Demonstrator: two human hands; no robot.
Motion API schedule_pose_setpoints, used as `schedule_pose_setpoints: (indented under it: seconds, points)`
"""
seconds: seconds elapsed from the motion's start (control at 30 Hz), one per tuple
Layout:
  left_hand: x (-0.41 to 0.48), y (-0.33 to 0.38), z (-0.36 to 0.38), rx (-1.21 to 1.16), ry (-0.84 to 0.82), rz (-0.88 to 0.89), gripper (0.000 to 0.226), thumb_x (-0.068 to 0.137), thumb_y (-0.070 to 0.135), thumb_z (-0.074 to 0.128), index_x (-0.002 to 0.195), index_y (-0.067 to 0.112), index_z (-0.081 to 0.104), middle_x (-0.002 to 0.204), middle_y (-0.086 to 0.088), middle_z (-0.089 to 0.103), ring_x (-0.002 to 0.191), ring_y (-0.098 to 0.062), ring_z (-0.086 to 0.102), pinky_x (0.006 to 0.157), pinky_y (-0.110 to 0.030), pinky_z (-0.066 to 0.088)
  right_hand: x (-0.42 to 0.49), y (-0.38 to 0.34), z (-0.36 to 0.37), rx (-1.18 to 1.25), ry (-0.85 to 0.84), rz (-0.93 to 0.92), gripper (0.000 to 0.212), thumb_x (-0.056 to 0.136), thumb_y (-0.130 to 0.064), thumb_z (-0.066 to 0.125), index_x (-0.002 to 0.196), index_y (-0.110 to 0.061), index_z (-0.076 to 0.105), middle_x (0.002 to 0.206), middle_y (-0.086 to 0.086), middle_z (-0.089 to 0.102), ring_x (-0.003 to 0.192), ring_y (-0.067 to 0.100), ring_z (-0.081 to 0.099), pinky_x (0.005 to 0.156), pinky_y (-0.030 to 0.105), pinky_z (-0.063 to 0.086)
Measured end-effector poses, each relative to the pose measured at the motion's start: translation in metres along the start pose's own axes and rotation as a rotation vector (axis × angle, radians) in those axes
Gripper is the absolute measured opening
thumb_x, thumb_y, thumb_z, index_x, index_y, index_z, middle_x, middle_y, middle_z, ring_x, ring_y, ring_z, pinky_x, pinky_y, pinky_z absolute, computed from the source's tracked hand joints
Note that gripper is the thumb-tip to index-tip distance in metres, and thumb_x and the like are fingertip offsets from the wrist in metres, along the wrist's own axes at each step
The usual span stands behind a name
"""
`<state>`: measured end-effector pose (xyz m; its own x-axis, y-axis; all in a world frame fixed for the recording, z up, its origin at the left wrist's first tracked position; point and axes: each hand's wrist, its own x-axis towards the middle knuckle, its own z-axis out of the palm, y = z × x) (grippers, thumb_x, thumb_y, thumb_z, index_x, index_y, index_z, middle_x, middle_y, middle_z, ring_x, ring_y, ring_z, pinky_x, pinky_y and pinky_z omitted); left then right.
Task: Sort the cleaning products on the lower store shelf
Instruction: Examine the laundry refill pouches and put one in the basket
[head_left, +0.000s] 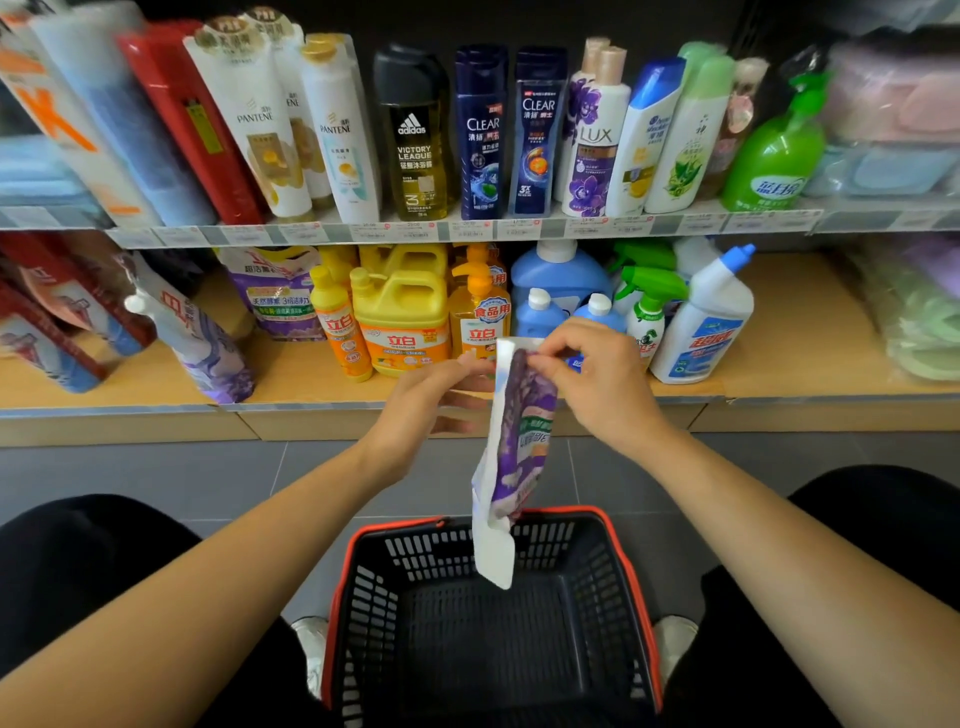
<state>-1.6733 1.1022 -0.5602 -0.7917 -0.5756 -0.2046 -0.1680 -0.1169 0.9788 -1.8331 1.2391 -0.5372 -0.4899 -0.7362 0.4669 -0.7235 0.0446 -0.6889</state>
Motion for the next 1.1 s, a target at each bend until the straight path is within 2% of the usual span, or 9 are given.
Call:
schedule_pose_setpoints:
  seconds: [0.1, 0.17, 0.23, 0.3, 0.4, 0.57, 0.73, 0.93, 1.1]
  points:
    - [-0.007, -0.021, -0.006, 0.051, -0.052, -0.052, 0.062, 0.072, 0.066, 0.061, 0.12, 0.028, 0.071, 0.109, 0.002, 0.076, 0.099, -0.017, 0.07, 0.083, -0.037, 0.056, 0.009, 0.002, -0.008, -0.061, 0.051, 0.007, 0.009, 0.085, -0.01, 0.077, 0.08, -0.005, 0.072, 0.077, 0.002, 0.065, 0.071, 0.022, 0.06, 0.069, 0.039, 0.051]
    - [-0.012, -0.037, -0.005, 0.147, -0.175, -0.093, 0.058, 0.07, 0.066, 0.064, 0.12, 0.037, 0.068, 0.114, 0.007, 0.075, 0.103, -0.011, 0.068, 0.086, -0.036, 0.053, 0.014, 0.004, -0.016, -0.079, 0.08, 0.019, 0.008, 0.085, -0.012, 0.077, 0.081, -0.008, 0.072, 0.074, -0.005, 0.062, 0.069, 0.016, 0.059, 0.068, 0.031, 0.049]
    - [-0.014, -0.053, -0.001, 0.285, -0.265, -0.136, 0.047, 0.073, 0.058, 0.075, 0.117, 0.042, 0.067, 0.118, 0.014, 0.071, 0.104, -0.006, 0.066, 0.086, -0.031, 0.053, 0.017, 0.007, -0.023, -0.083, 0.105, 0.047, 0.007, 0.086, -0.014, 0.077, 0.082, -0.01, 0.072, 0.072, -0.013, 0.059, 0.066, 0.003, 0.055, 0.066, 0.02, 0.046]
    - [-0.009, -0.07, 0.0, 0.431, -0.236, -0.155, 0.061, 0.077, 0.042, 0.085, 0.131, 0.035, 0.059, 0.132, 0.011, 0.063, 0.108, -0.007, 0.063, 0.085, -0.025, 0.056, 0.019, 0.009, -0.028, -0.073, 0.115, 0.076, 0.006, 0.087, -0.014, 0.076, 0.083, -0.011, 0.072, 0.072, -0.015, 0.059, 0.064, -0.004, 0.055, 0.063, 0.012, 0.043]
    - [0.002, -0.089, 0.001, 0.648, -0.113, -0.05, 0.079, 0.079, 0.031, 0.087, 0.147, 0.022, 0.047, 0.14, 0.0, 0.054, 0.116, -0.016, 0.059, 0.091, -0.037, 0.057, 0.022, 0.01, -0.034, -0.035, 0.117, 0.103, 0.004, 0.088, -0.011, 0.074, 0.085, -0.009, 0.073, 0.071, -0.017, 0.061, 0.064, -0.007, 0.056, 0.063, 0.009, 0.042]
    - [0.021, -0.093, -0.002, 0.787, 0.056, 0.205, 0.057, 0.085, 0.032, 0.08, 0.136, 0.021, 0.059, 0.124, 0.0, 0.061, 0.108, -0.016, 0.059, 0.089, -0.042, 0.056, 0.026, 0.013, -0.041, 0.045, 0.15, 0.162, 0.01, 0.089, -0.01, 0.073, 0.082, -0.017, 0.07, 0.071, -0.015, 0.063, 0.061, -0.006, 0.057, 0.065, 0.01, 0.044]
    - [0.033, -0.079, -0.021, 0.78, 0.17, 0.221, 0.012, 0.095, 0.029, 0.07, 0.102, 0.022, 0.077, 0.097, 0.006, 0.075, 0.086, -0.013, 0.067, 0.076, -0.038, 0.056, 0.027, 0.029, -0.042, 0.118, 0.184, 0.237, 0.019, 0.09, -0.012, 0.074, 0.077, -0.024, 0.067, 0.069, -0.013, 0.066, 0.059, -0.007, 0.06, 0.06, 0.01, 0.047]
    - [0.02, -0.057, -0.064, 0.675, 0.219, 0.192, 0.014, 0.093, 0.022, 0.072, 0.08, 0.018, 0.076, 0.068, 0.003, 0.067, 0.061, -0.009, 0.05, 0.06, -0.032, 0.04, 0.018, 0.082, -0.015, 0.075, 0.15, 0.435, 0.024, 0.088, -0.011, 0.075, 0.071, -0.026, 0.066, 0.068, -0.006, 0.068, 0.058, -0.001, 0.06, 0.065, 0.027, 0.052]
    - [0.005, -0.037, -0.104, 0.65, 0.316, 0.208, 0.015, 0.092, 0.022, 0.072, 0.084, 0.011, 0.076, 0.073, -0.002, 0.069, 0.065, -0.013, 0.057, 0.061, -0.034, 0.045, -0.004, 0.119, 0.053, 0.016, -0.084, 0.646, 0.023, 0.089, -0.004, 0.071, 0.067, -0.008, 0.07, 0.074, 0.021, 0.073, 0.075, 0.037, 0.071, 0.076, 0.056, 0.058]
